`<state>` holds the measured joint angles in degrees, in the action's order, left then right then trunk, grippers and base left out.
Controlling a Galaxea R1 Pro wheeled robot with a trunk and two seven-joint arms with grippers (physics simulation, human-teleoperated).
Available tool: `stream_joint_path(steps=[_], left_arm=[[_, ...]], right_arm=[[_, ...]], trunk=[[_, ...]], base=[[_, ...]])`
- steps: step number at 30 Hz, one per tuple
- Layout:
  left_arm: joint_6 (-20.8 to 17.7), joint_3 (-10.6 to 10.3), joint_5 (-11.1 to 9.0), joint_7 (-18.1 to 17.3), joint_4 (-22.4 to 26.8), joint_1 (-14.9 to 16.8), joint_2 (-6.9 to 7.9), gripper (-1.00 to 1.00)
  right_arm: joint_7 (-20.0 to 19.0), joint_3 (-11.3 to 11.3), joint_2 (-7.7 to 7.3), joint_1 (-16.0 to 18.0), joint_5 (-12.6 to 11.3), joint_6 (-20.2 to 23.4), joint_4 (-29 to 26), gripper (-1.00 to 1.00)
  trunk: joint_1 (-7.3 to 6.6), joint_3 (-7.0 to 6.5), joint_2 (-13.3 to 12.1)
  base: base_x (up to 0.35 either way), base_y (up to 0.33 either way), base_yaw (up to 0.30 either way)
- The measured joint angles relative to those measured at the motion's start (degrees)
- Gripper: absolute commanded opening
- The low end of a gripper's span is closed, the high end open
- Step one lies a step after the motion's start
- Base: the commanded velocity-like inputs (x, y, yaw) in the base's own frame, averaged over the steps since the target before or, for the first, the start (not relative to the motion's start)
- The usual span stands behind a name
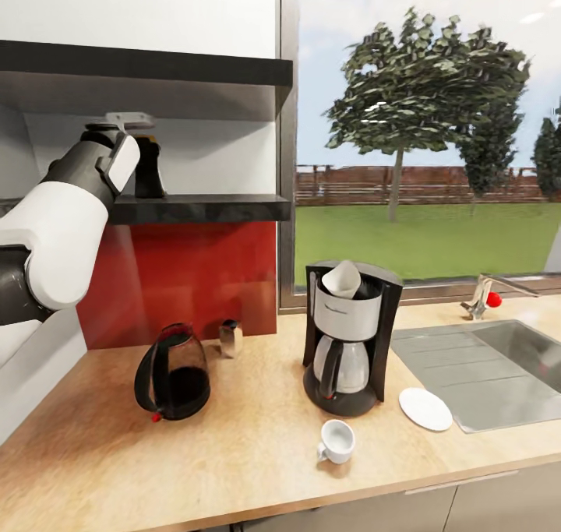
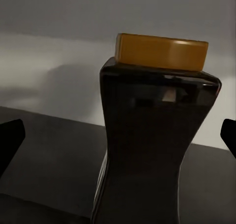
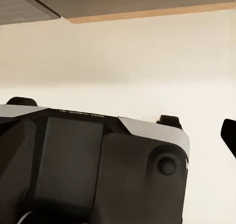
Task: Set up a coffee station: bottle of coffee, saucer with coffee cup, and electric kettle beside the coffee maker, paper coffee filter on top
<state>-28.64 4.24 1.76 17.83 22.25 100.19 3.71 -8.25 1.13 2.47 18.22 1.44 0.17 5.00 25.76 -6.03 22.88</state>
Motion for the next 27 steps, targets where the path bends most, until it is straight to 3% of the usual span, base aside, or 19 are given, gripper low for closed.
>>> stream_joint_path(steps=[27], left_arm=[[-0.1, 0.0, -0.1, 0.0, -0.9, 0.0, -0.26, 1.0]], right_arm=[[0.0, 0.0, -0.01, 0.0, 0.0, 0.0, 0.0, 1.0]], trunk=[[0.0, 0.36, 0.0]], base=[[0.038, 0.0, -0.016]])
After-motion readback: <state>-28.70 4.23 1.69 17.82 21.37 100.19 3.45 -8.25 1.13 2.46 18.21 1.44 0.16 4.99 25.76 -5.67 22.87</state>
